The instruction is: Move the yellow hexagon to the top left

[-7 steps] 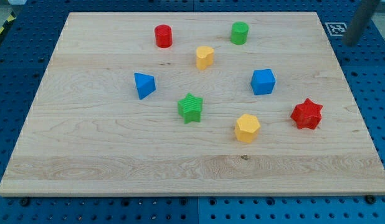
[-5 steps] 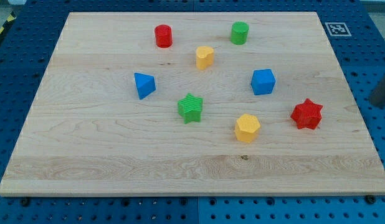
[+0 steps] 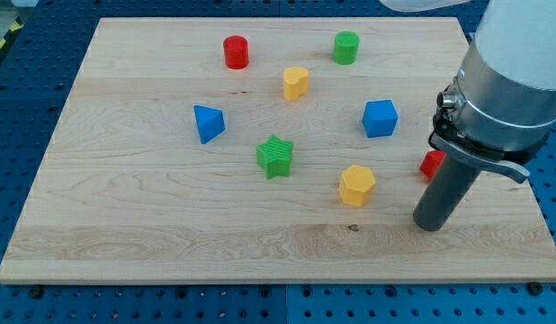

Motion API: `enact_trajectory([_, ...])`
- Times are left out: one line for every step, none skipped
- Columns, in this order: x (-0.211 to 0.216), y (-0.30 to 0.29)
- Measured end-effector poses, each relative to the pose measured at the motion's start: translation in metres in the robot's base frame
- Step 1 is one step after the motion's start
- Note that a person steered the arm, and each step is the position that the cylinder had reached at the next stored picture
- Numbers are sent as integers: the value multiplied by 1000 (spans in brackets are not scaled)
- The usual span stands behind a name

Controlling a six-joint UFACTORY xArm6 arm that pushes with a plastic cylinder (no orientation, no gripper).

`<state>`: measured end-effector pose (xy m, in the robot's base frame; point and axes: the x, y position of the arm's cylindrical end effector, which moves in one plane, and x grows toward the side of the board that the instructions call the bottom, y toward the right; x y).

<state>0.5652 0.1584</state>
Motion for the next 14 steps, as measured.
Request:
enact_trajectory([0, -50])
enact_trajectory([0, -51])
enact_trajectory([-19, -61])
enact_trajectory([-32, -78])
enact_trajectory([-32, -78])
enact_trajectory([-41, -81])
enact_trajectory([-54, -90])
enact_trajectory([-68, -90])
enact_trajectory([-84, -77])
enact_trajectory([-90, -72])
enact_trajectory([-90, -68])
enact_trajectory([-95, -69])
enact_trajectory([-126, -79])
enact_trajectory([-139, -106])
